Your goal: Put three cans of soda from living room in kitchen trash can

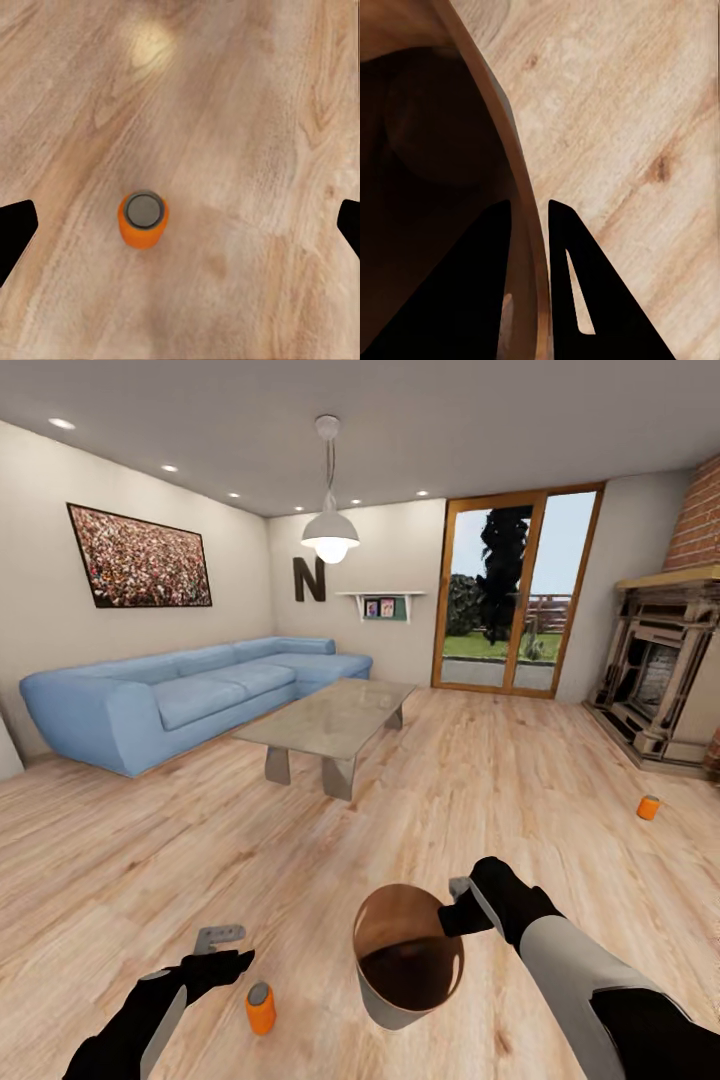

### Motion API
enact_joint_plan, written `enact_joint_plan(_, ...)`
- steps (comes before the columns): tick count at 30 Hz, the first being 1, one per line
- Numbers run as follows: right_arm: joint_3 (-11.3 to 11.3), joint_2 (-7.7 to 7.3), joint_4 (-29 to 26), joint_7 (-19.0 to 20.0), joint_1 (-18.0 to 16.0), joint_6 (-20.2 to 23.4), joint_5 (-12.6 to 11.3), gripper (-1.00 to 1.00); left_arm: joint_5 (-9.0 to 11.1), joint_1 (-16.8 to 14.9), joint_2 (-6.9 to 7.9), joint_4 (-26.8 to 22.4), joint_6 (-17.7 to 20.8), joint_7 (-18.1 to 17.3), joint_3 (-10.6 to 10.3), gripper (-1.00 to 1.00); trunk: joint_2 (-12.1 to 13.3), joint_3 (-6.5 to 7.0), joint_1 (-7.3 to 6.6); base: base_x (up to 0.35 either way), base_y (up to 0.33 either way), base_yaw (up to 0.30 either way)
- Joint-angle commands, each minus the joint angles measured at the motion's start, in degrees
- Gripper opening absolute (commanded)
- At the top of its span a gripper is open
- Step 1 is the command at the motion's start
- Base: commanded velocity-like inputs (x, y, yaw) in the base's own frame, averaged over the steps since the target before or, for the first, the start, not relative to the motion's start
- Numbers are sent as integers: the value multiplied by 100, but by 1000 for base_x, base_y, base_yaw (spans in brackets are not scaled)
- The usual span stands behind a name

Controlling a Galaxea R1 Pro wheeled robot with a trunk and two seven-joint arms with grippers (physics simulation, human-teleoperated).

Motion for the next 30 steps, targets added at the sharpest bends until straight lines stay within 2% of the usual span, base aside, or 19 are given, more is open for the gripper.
enact_joint_plan(1,-21,0,-2,25,-2,17,-120,-100,0,0,0,0,-2,0,0,100,0,5,0,238,224,-236)
enact_joint_plan(19,-29,-14,-2,18,-2,16,-117,-100,-5,0,0,12,6,0,-22,100,0,80,0,235,211,-235)
enact_joint_plan(25,-30,-9,-2,16,-2,16,-118,-100,-7,0,-4,3,2,0,-37,100,0,105,0,55,35,-202)
enact_joint_plan(30,-30,-1,-2,16,-2,16,-119,-100,-7,0,-7,-3,-4,1,-45,100,0,117,0,9,-151,-95)
